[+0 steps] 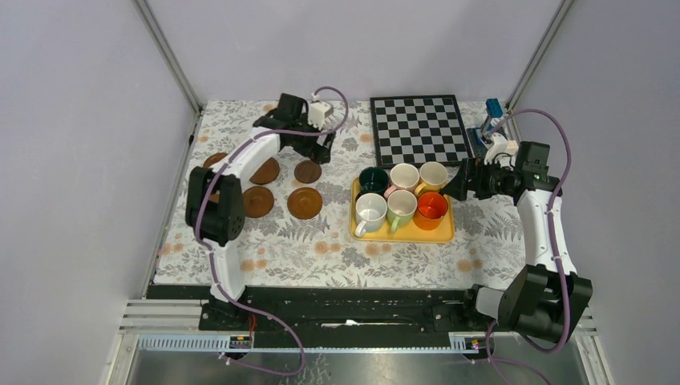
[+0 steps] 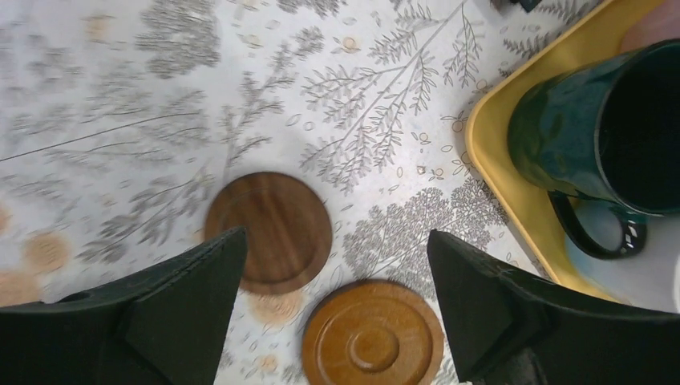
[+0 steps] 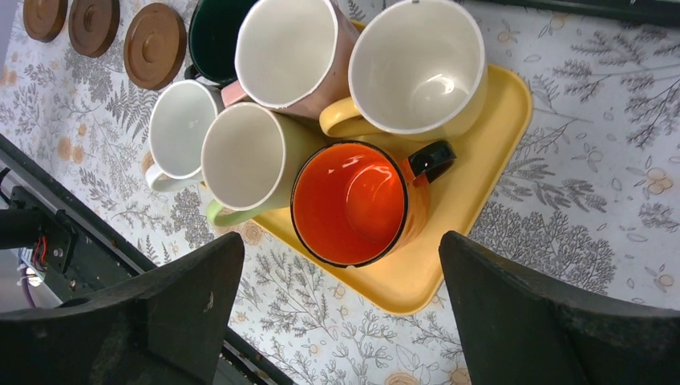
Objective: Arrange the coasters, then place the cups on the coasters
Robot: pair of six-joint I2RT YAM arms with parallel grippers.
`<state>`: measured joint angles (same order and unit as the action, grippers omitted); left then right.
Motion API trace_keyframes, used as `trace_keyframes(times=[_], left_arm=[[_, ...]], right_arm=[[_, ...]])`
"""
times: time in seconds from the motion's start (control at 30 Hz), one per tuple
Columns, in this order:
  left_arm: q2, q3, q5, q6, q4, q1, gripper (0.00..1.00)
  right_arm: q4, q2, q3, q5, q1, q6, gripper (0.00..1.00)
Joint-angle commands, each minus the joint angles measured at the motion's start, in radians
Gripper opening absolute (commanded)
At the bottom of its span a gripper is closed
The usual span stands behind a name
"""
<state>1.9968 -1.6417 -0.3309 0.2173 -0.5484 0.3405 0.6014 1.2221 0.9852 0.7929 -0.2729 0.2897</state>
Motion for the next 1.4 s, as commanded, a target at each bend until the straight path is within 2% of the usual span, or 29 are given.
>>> trace_keyframes(times=[0.0, 0.13, 0.37, 0.57, 0.7, 0.77, 0.87, 1.03, 1.27, 1.37], left_arm=[[-0.166, 0.025, 0.030, -0.021, -0.028, -0.072, 0.94], [-0.275, 0.153, 0.028, -0.016, -0.053, -0.174, 0.99], [-0.485, 0.422, -0.005, 0.040, -0.046, -0.374, 0.99], [-0.658, 0.543, -0.072, 0.074, -0.080, -0.406, 0.99], [-0.724, 0.570, -0.252, 0.073, -0.114, -0.394, 0.99], [-0.750, 0.589, -0.256, 0.073, -0.112, -0.315, 0.99], [-0.747, 0.594, -0.153, 0.055, -0.109, -0.113, 0.98], [-0.669, 0.563, -0.042, -0.027, -0.048, 0.157, 0.95], [-0.600, 0.607, 0.006, -0.167, 0.135, 0.402, 0.97], [-0.551, 0.602, 0.075, -0.237, 0.181, 0.489, 0.98]], right_arm=[[0.037, 0.018, 0.095, -0.007, 0.004, 0.028, 0.98], [0.066, 0.034, 0.134, -0.009, 0.004, 0.030, 0.98], [0.073, 0.079, 0.164, -0.016, 0.029, 0.011, 0.98], [0.071, 0.098, 0.200, -0.115, 0.149, 0.017, 0.98], [0.071, 0.107, 0.210, -0.116, 0.168, 0.025, 0.98], [0.067, 0.102, 0.203, -0.128, 0.169, 0.036, 0.98], [0.074, 0.093, 0.209, -0.123, 0.168, 0.038, 0.98], [0.043, 0.082, 0.214, -0.123, 0.156, -0.012, 0.98], [-0.080, 0.038, 0.150, -0.148, 0.043, -0.083, 0.98], [-0.177, -0.014, 0.082, -0.256, 0.035, -0.167, 0.98]])
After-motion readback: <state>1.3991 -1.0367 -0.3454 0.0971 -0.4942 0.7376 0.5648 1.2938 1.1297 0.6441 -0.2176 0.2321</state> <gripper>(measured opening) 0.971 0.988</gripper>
